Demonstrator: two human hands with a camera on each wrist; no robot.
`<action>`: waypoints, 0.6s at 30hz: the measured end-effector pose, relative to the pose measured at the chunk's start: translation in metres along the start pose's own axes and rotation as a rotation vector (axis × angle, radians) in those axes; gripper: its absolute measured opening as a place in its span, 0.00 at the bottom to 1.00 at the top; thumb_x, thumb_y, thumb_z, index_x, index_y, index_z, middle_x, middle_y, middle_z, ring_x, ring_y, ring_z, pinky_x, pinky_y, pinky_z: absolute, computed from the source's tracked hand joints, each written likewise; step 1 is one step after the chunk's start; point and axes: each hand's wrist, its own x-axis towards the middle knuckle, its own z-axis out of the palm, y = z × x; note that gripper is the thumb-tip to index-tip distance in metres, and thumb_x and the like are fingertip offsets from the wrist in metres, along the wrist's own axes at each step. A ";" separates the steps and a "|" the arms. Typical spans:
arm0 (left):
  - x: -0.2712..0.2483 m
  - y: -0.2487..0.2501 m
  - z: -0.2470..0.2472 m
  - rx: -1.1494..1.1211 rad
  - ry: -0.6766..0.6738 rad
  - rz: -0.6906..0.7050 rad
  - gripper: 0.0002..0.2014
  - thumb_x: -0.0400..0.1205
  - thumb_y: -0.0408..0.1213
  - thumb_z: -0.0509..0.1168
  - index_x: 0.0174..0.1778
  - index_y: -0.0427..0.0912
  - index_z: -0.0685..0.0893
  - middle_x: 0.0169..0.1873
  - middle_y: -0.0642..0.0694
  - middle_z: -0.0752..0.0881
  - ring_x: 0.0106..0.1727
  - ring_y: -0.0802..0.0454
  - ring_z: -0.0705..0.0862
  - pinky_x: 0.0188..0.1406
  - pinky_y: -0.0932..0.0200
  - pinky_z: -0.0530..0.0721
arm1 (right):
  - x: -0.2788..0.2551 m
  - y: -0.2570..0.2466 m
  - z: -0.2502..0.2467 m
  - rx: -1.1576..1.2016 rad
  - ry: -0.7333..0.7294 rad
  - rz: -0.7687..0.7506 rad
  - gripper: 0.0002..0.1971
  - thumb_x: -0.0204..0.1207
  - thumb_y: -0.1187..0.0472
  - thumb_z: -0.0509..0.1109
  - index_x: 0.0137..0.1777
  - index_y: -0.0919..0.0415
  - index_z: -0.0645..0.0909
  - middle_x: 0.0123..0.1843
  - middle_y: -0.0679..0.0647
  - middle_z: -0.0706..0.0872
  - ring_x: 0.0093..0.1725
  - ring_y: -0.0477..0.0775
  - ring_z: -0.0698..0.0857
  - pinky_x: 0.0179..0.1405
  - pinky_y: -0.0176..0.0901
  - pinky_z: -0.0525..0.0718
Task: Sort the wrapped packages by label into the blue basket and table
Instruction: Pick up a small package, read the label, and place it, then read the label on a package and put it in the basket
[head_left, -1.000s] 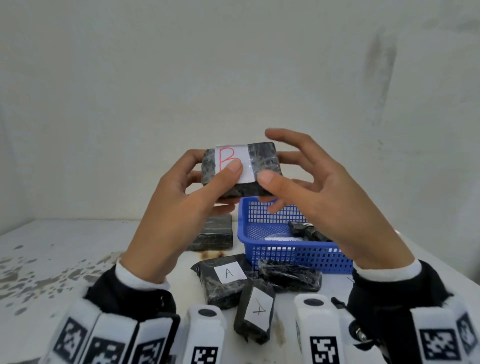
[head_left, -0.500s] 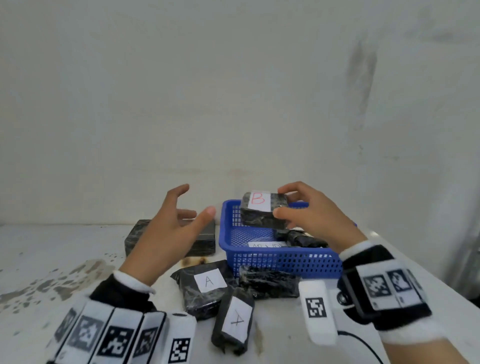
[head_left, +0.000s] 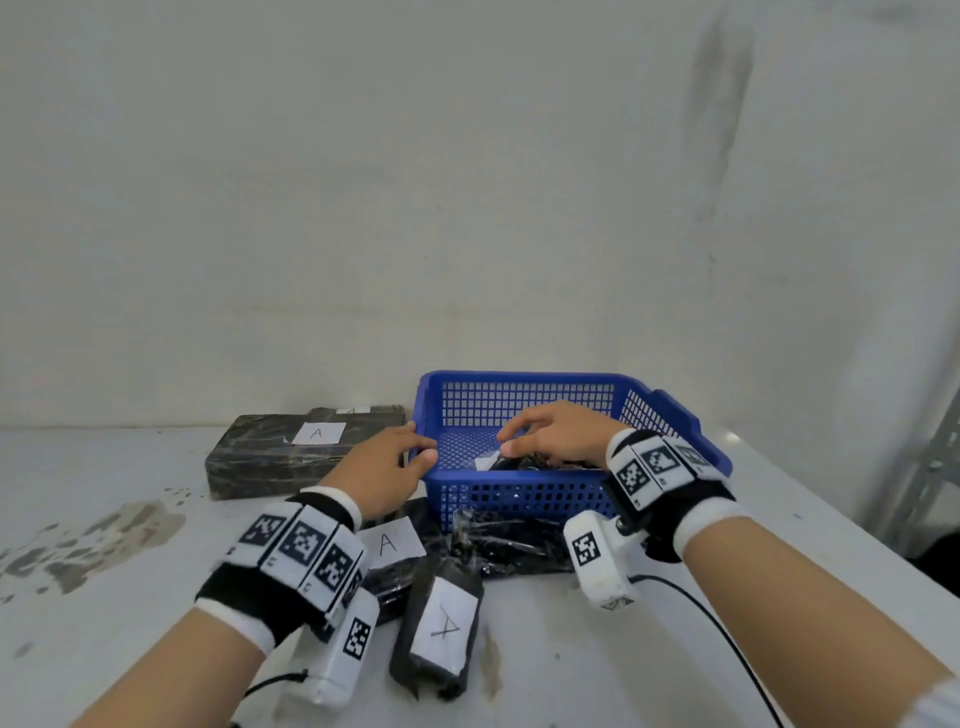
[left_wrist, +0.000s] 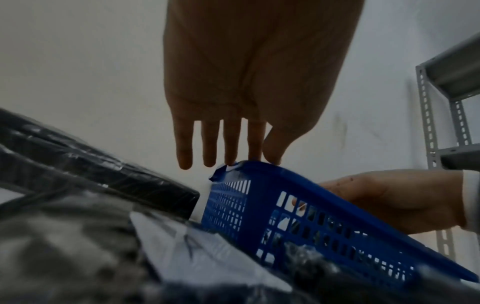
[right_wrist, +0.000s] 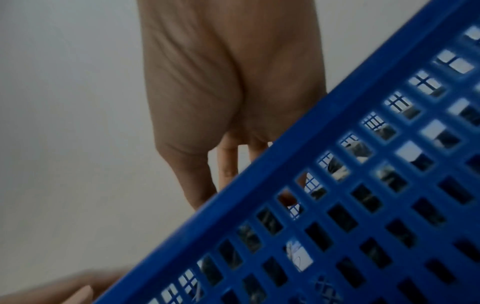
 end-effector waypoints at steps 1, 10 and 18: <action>0.000 -0.002 0.002 0.002 0.002 0.001 0.18 0.88 0.47 0.56 0.74 0.52 0.76 0.83 0.52 0.64 0.80 0.51 0.69 0.77 0.54 0.67 | 0.003 0.000 0.000 0.010 0.001 -0.005 0.10 0.78 0.52 0.76 0.58 0.50 0.88 0.52 0.44 0.84 0.53 0.52 0.84 0.55 0.43 0.82; 0.001 -0.003 0.008 -0.032 0.046 0.009 0.17 0.88 0.46 0.56 0.72 0.52 0.78 0.83 0.52 0.63 0.77 0.49 0.73 0.73 0.56 0.68 | 0.007 -0.005 0.005 -0.156 -0.105 -0.009 0.09 0.81 0.53 0.72 0.60 0.49 0.84 0.32 0.41 0.80 0.30 0.39 0.77 0.36 0.34 0.74; 0.001 -0.006 0.011 -0.049 0.054 0.019 0.17 0.89 0.47 0.55 0.71 0.51 0.79 0.83 0.52 0.63 0.77 0.50 0.73 0.72 0.55 0.69 | 0.004 -0.020 -0.005 -0.438 -0.207 -0.002 0.14 0.86 0.54 0.66 0.68 0.49 0.85 0.38 0.35 0.82 0.38 0.36 0.79 0.46 0.33 0.72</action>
